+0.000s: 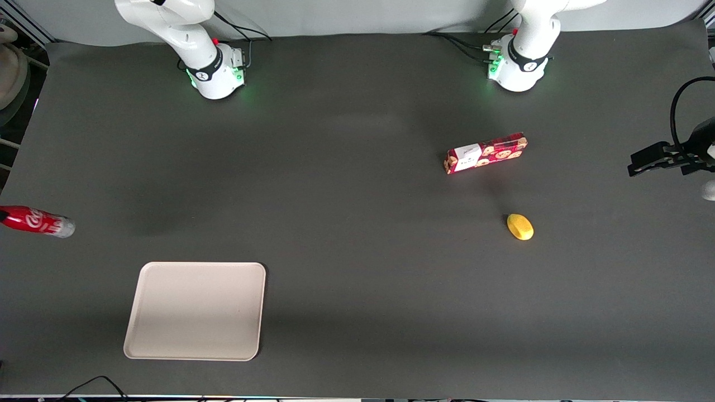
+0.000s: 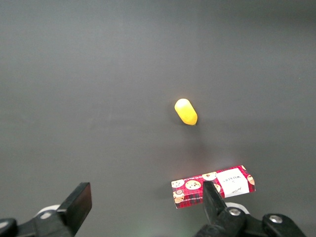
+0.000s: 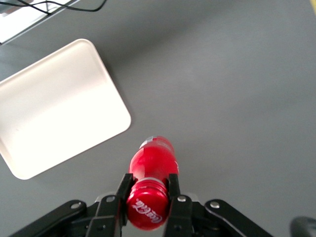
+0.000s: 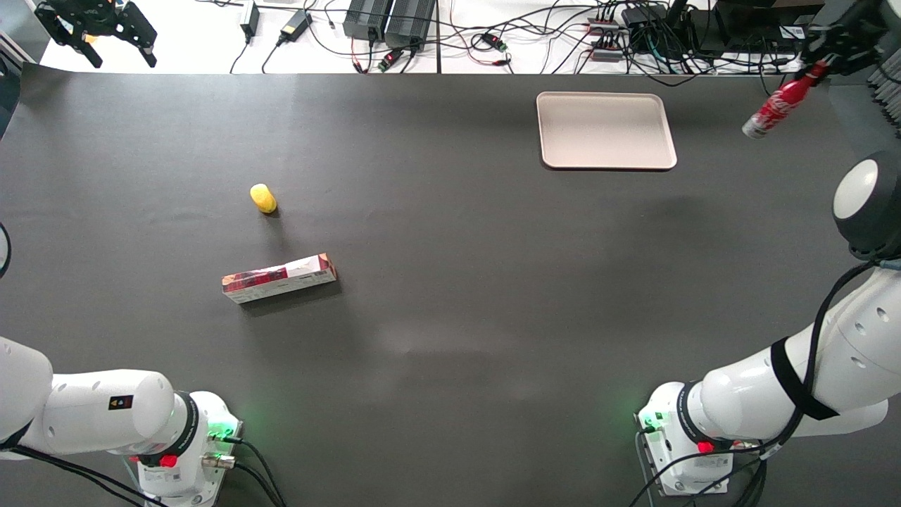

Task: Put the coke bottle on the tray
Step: 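Lift the bottle with the right gripper and carry it toward the white tray, then lower the bottle onto the tray's corner with the right gripper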

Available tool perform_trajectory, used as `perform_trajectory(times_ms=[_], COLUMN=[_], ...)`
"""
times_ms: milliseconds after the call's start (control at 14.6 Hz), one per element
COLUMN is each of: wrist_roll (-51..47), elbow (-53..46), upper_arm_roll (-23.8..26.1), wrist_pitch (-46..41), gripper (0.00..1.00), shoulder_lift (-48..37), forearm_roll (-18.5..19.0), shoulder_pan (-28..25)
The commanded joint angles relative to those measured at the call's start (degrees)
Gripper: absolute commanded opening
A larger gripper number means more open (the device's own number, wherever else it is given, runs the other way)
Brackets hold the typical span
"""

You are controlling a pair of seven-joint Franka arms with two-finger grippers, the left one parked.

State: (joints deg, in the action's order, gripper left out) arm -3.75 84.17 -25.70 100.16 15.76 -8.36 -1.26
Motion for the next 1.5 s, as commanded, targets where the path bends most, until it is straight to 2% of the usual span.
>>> perform_trajectory(times_ms=[0,137,342,752,1435], wrist_roll=[-9.93,-16.34,-19.18,-18.83,-19.63], elbow=[2.40,3.98,5.04,4.95,4.34], upper_arm_roll=[5.47,10.65,13.39,13.48,13.57], wrist_pitch=[5.55,11.43,17.69,24.11,28.25], gripper=[0.00,0.00,0.00,0.00,0.00], shoulder_lift=[-0.38,1.55,4.71,12.18,17.02], forearm_roll=[1.41,1.94,3.17,4.84,3.88], shoulder_pan=[-0.40,-0.40,-0.49,-0.32,-0.23])
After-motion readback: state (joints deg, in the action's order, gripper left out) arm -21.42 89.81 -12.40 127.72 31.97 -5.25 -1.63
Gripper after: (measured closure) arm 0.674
